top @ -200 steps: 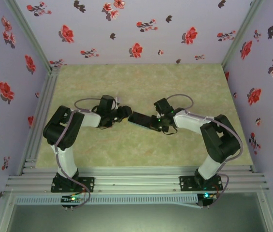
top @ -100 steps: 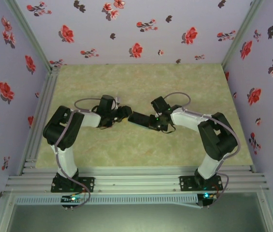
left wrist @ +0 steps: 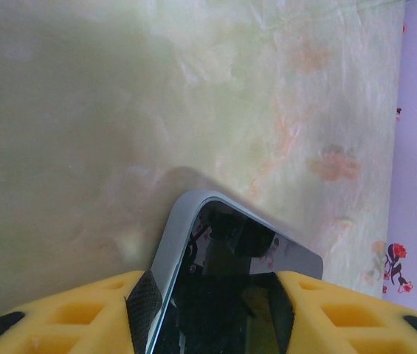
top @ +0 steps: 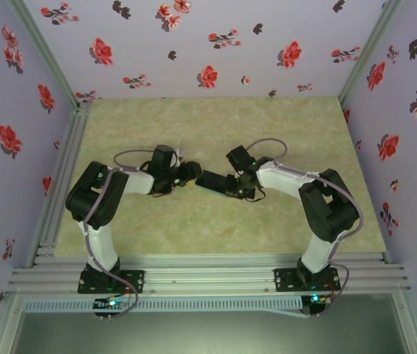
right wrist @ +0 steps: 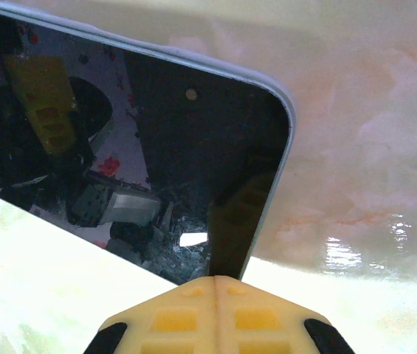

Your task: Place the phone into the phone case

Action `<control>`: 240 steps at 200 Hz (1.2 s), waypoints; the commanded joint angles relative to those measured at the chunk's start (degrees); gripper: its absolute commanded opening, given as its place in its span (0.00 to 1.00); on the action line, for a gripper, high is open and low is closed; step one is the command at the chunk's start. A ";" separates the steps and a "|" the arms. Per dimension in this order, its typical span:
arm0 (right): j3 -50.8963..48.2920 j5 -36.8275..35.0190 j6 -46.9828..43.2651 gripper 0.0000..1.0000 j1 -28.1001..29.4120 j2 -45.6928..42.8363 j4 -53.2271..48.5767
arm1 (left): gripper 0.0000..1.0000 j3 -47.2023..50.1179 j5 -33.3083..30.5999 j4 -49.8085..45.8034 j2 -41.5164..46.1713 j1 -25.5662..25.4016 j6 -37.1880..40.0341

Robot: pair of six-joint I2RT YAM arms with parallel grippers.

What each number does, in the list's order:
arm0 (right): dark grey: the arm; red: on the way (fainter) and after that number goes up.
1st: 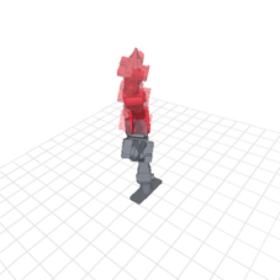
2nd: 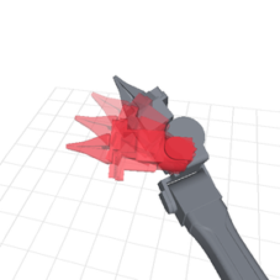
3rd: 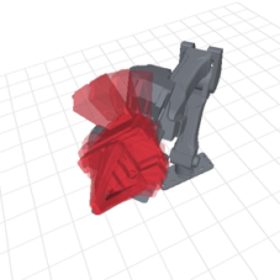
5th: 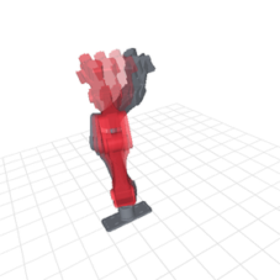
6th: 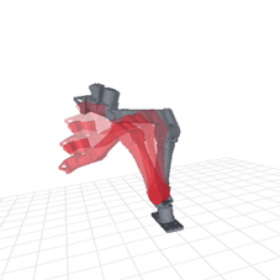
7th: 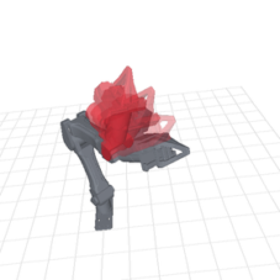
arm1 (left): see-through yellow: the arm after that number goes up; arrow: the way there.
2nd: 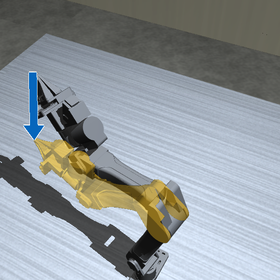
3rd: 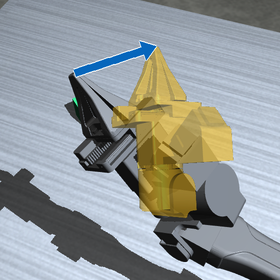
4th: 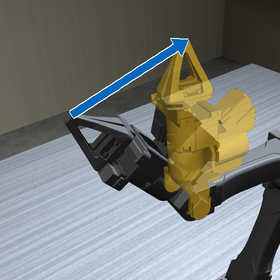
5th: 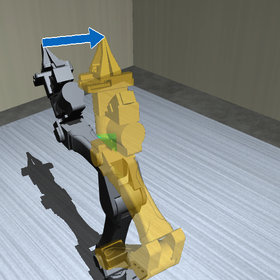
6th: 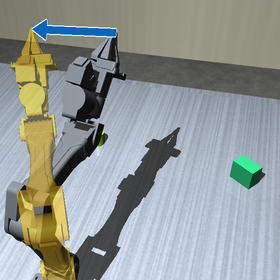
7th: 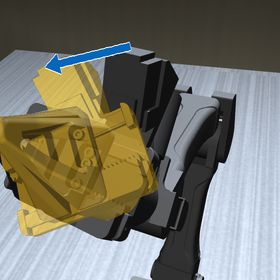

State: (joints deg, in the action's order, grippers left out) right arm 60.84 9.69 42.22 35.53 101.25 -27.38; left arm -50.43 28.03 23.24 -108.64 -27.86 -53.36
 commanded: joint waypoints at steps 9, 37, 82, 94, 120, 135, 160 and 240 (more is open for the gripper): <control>-3.37 -4.24 0.76 0.00 1.37 8.74 -2.13 | 0.50 0.84 -0.61 -2.77 1.27 0.41 1.76; -2.43 -4.90 0.65 0.00 1.62 9.21 -2.83 | 0.50 0.95 -0.48 -2.92 1.37 0.39 1.84; -1.05 -5.38 0.15 0.00 2.06 10.89 -3.96 | 0.50 0.97 -0.52 -2.84 1.37 0.48 1.88; -0.92 -5.39 0.19 0.00 2.17 11.22 -4.02 | 0.49 0.95 -0.52 -2.85 1.33 0.51 1.94; -0.57 -5.53 0.19 0.00 2.44 11.82 -4.35 | 0.50 0.95 -0.52 -2.85 1.19 0.51 1.95; -0.41 -5.56 0.15 0.00 2.52 12.17 -4.47 | 0.50 0.97 -0.52 -2.86 1.17 0.52 1.94; 0.04 -5.87 0.06 0.00 2.75 12.89 -4.92 | 0.50 1.04 -0.52 -2.85 1.07 0.50 1.95; 1.65 -6.30 -0.19 0.00 4.10 16.12 -5.50 | 0.50 1.30 -0.57 -2.77 1.15 0.69 1.86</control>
State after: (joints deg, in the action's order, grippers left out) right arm 67.57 5.37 42.15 37.80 105.73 -35.51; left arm -50.41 28.03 23.14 -108.62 -27.73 -53.15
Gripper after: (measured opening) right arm 0.065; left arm 0.496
